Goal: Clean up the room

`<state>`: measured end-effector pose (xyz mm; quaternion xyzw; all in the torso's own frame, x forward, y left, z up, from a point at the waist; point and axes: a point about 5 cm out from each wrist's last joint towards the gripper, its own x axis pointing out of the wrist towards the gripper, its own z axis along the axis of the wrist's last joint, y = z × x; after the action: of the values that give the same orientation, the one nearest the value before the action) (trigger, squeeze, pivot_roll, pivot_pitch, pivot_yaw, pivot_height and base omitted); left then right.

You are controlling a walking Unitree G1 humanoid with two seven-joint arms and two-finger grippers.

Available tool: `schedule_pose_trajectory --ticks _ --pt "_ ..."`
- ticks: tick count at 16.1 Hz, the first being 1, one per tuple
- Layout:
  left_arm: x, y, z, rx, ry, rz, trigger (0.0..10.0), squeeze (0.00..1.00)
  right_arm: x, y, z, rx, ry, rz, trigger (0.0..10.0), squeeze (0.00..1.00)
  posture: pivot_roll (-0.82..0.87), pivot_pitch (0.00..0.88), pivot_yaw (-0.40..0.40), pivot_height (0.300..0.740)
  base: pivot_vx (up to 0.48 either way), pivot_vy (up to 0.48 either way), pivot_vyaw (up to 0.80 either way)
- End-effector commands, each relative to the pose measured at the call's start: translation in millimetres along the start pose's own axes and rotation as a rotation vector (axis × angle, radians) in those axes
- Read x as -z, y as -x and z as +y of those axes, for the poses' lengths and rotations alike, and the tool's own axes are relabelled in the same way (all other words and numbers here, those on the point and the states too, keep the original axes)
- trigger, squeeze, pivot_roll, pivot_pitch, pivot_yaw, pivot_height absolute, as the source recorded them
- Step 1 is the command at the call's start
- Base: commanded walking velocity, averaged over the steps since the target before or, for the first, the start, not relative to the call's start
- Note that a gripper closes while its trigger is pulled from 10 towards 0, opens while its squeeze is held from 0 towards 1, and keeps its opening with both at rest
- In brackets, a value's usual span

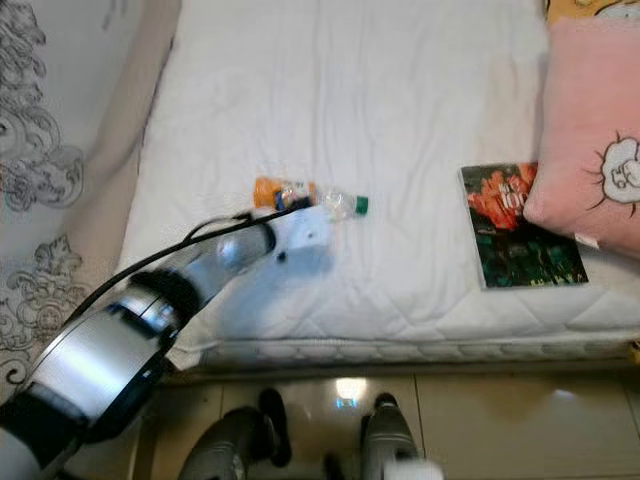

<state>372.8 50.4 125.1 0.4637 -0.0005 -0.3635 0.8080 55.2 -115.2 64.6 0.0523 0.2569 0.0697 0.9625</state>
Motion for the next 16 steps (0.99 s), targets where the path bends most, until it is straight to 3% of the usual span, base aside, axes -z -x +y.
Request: schedule_pose_trajectory --ticks 1,3,4,5,7,8,9,10,13,16 --pt "14 10.4 -14.2 0.082 0.120 -0.064 0.0 0.00 8 -6.4 -3.8 -0.015 -0.005 0.036 10.0 0.00 -0.22 0.108 0.147 0.740 0.000 0.000 0.00" --pt "24 29.3 -42.2 0.152 0.309 -0.165 0.0 0.00 3 -31.0 -14.9 -0.027 0.013 -0.002 10.0 0.00 -0.17 0.034 0.137 0.740 0.000 0.000 0.00" --pt "24 38.5 -49.4 0.103 0.440 -0.184 0.0 0.00 -5 -50.4 -21.8 -0.028 0.017 -0.035 10.0 0.00 -0.13 0.000 0.129 0.740 0.000 0.000 0.00" --pt "22 44.5 -49.7 0.048 0.533 -0.191 0.0 0.00 -11 -57.9 -24.3 -0.023 0.016 -0.061 10.0 0.00 -0.12 0.000 0.127 0.740 0.000 0.000 0.00" --pt "29 57.8 -45.5 -0.236 0.888 -0.179 0.0 0.00 -52 -99.9 -57.1 0.142 0.033 -0.206 10.0 0.00 -0.05 0.000 0.113 0.740 0.000 0.000 0.00" --pt "33 61.1 -45.6 -0.317 0.959 -0.158 10.0 1.00 -73 -115.2 -70.2 0.190 0.018 -0.269 10.0 0.35 -0.04 0.000 0.108 0.740 0.000 0.000 0.00" --pt "33 64.7 -43.0 -0.362 0.988 -0.169 10.0 1.00 -88 -126.1 -76.5 0.189 -0.013 -0.316 10.0 1.00 -0.02 0.000 0.098 0.740 0.000 0.000 0.00" --pt "31 68.1 -41.6 -0.377 0.996 -0.179 10.0 1.00 -93 -129.7 -78.1 0.182 -0.026 -0.334 10.0 1.00 -0.02 0.000 0.098 0.740 0.000 0.000 0.00" --pt "43 72.0 -46.0 -0.416 0.931 -0.066 10.0 1.00 -112 -157.5 -83.4 0.181 -0.003 -0.370 10.0 1.00 0.02 0.000 0.072 0.740 0.000 0.000 0.00" --pt "45 88.2 -57.3 -0.397 0.993 -0.103 10.0 0.97 -96 -146.7 -81.9 0.203 -0.059 -0.365 10.0 1.00 0.03 0.000 0.049 0.740 0.000 0.000 0.00"
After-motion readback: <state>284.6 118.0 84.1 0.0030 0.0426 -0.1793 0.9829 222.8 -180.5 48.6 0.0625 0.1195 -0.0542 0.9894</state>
